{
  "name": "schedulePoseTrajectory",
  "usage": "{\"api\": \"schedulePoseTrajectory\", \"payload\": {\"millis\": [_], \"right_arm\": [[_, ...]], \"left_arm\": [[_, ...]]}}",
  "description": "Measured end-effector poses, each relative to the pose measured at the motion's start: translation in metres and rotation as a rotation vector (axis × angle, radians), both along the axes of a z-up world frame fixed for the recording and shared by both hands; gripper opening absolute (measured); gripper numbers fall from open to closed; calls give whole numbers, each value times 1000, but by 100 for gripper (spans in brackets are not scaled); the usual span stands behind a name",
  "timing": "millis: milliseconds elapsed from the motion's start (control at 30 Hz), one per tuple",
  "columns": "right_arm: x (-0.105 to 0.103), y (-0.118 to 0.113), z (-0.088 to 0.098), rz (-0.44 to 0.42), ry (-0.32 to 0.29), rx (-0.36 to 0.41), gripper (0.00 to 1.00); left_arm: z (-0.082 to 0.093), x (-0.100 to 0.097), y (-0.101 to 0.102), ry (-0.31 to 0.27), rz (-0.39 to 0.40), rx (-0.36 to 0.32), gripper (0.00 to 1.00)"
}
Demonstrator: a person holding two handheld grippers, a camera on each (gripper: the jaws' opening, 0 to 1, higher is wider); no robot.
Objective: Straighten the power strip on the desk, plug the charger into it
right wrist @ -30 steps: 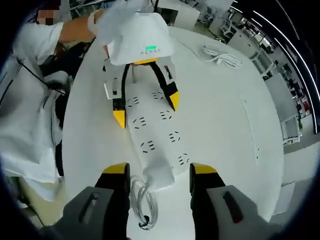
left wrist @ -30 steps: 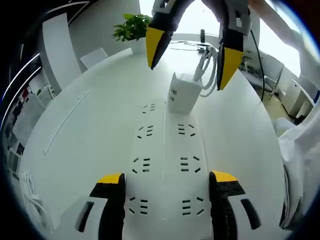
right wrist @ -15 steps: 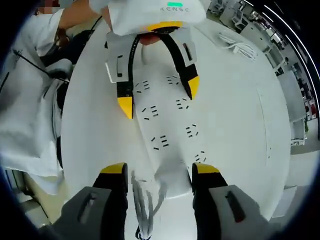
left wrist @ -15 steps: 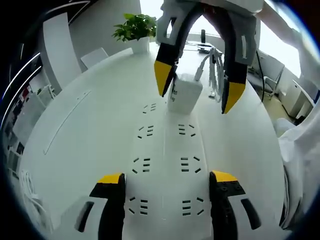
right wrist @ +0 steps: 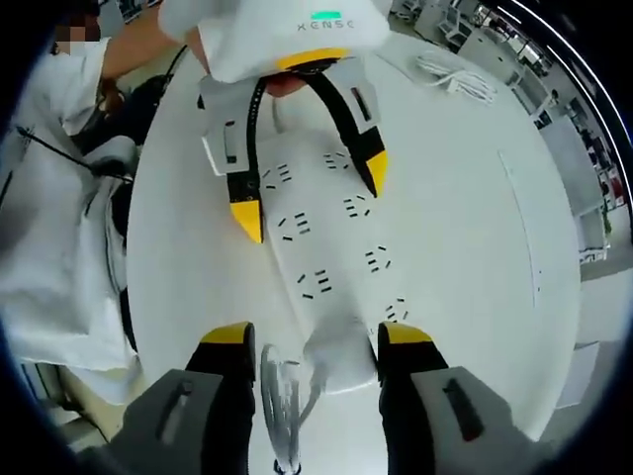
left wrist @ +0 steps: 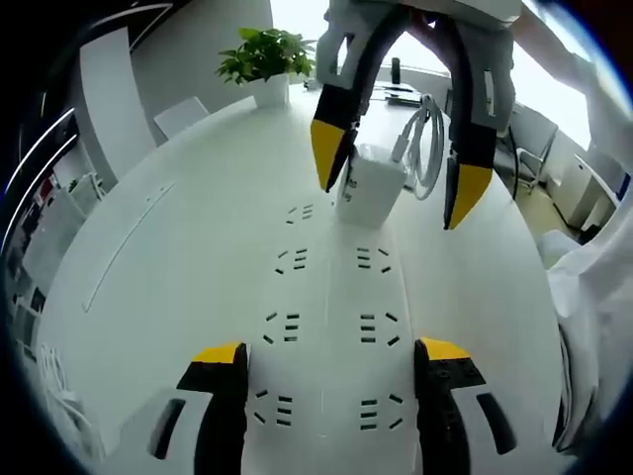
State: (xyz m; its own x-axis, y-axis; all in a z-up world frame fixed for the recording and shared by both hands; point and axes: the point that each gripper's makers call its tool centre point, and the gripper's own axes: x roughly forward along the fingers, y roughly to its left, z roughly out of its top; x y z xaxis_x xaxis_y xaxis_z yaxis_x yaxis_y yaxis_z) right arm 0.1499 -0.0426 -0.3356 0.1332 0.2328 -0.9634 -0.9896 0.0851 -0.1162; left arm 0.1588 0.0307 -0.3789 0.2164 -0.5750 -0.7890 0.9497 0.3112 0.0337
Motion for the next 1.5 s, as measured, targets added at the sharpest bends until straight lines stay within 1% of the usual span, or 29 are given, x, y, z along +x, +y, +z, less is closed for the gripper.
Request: {"api": "schedulePoseTrajectory", "payload": {"millis": [100,267,467,533,633,767,833,900,1033,1233,1500], "right_arm": [[-2,0,0,-15,5,8,48],[-6,-1,-1,5,-11,7,49],[-10,-3,-1,-19,10,4,48],[-12,-3,-1,-47,24,9,48],[-16,-4,-3,-53,28,4,48],[-16,-5,-5,-52,16,-9,48],[-18,-6,-6,-90,25,-9,48],[-16,-7,-8,-160,27,-1,48],[-18,-9,-10,-173,27,5,48],[-22,-10,-11,-222,43,32,48],[-29,-11,-13,-241,51,29,49]], "left_arm": [[0,0,-1,-2,-9,-3,69],[0,0,-2,-2,-14,-4,69],[1,-2,-4,-2,-26,-3,70],[1,-3,-5,-2,-35,-5,70],[1,-4,-7,-3,-45,-5,70],[1,-5,-7,-3,-48,-6,70],[1,-5,-8,-4,-54,-8,70],[1,-6,-9,-3,-60,-7,70],[1,-7,-10,-5,-69,-10,70],[1,-9,-12,-7,-92,-22,70],[1,-12,-13,-4,-117,-25,70]]}}
